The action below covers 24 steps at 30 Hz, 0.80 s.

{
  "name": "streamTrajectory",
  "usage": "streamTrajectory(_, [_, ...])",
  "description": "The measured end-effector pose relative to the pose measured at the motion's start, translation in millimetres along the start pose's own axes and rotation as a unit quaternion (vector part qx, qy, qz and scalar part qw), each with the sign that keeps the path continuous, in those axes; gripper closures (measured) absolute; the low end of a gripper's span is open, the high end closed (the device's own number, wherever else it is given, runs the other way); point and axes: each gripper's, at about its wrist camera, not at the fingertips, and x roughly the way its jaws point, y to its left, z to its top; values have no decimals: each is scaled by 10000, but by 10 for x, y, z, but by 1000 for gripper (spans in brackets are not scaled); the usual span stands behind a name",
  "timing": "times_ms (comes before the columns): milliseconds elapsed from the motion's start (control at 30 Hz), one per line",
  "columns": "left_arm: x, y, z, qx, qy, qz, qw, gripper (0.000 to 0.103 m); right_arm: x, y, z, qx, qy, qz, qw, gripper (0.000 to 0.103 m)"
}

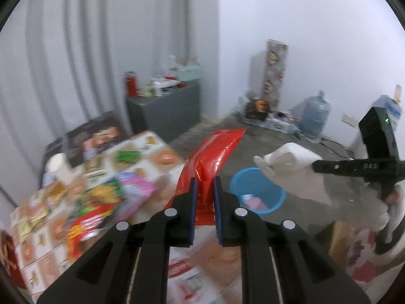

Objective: Collect trash
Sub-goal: 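Carry both items over the blue wastebasket and open both tools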

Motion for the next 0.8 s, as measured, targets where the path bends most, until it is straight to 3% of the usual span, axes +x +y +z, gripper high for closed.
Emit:
streamTrajectory(367, [1087, -904, 438, 153, 792, -1109, 9906, 91, -323, -835, 35, 833, -398, -451, 9947, 97])
streamTrajectory(500, [1616, -1163, 505, 114, 1256, -1371, 9825, 91, -312, -1197, 69, 1240, -442, -757, 9884, 97])
streamTrajectory(700, [2509, -1466, 523, -204, 2024, -1857, 9613, 91, -200, -1842, 116, 1919, -362, -1116, 9744, 97])
streamTrajectory(800, [2945, -1565, 494, -273, 2298, -1845, 9552, 91, -66, -2123, 141, 2209, -227, -1211, 9675, 97])
